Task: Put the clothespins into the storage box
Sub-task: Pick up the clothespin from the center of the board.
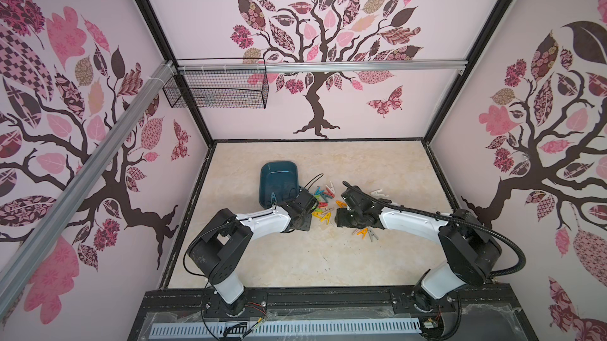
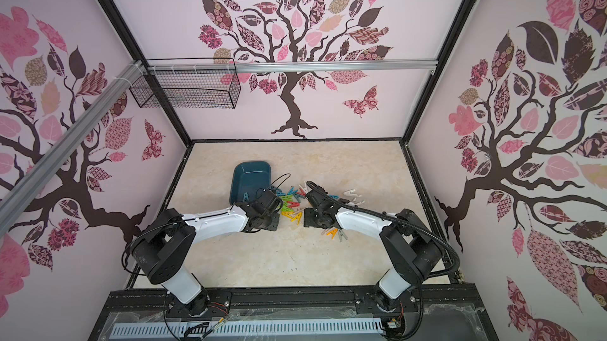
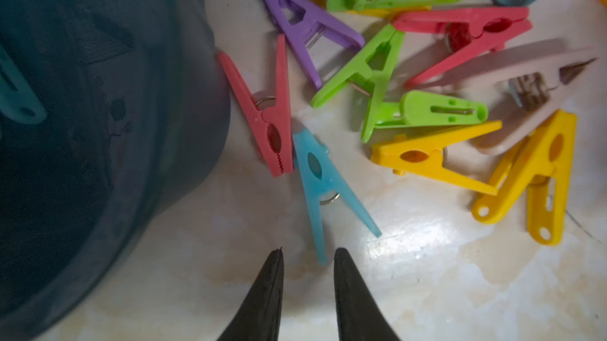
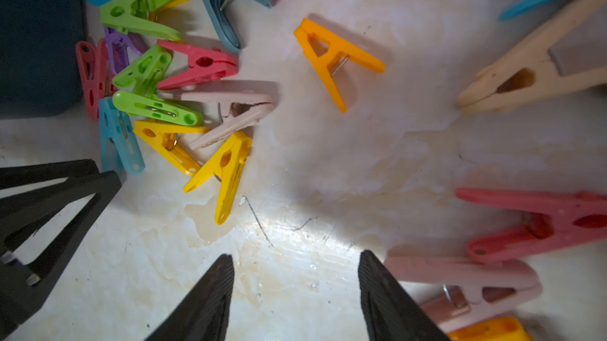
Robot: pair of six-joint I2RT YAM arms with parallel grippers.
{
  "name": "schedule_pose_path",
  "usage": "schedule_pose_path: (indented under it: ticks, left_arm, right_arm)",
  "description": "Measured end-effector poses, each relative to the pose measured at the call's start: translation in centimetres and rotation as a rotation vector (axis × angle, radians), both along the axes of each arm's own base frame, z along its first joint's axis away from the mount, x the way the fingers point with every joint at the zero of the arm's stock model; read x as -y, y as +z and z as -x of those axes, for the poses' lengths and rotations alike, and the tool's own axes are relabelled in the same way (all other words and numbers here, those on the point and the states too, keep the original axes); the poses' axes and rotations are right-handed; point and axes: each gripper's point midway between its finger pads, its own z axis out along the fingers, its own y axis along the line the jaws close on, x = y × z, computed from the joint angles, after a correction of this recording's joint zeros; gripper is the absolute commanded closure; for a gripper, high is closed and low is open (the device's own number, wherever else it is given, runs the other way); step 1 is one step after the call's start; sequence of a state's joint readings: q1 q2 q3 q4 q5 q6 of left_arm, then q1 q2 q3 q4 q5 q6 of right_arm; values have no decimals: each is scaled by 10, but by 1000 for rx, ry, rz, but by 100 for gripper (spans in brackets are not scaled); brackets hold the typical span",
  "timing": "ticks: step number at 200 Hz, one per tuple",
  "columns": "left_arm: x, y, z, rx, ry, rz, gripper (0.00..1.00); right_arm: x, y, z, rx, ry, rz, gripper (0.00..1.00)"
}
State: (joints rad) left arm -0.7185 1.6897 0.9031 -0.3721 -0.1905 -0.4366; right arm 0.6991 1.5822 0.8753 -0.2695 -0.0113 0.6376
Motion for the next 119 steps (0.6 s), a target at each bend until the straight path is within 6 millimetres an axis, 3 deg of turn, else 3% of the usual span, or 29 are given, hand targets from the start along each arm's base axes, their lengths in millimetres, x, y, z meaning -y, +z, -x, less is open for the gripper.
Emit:
schedule_pose_path:
  ticks: [40, 90, 104, 119]
  left_arm:
    - [6, -3, -7, 14, -9, 5, 78]
    - [7, -2, -8, 7, -22, 3, 96]
    - [8, 3, -2, -11, -38, 17, 98]
    - [12, 23, 4, -5, -63, 61, 98]
  right_arm:
    - [0, 0, 0, 2, 8, 3, 36]
    - [1, -1, 1, 1, 10, 6, 36]
    - [1, -1, 1, 2, 11, 8, 36]
    - [1, -1, 0, 4, 10, 11, 36]
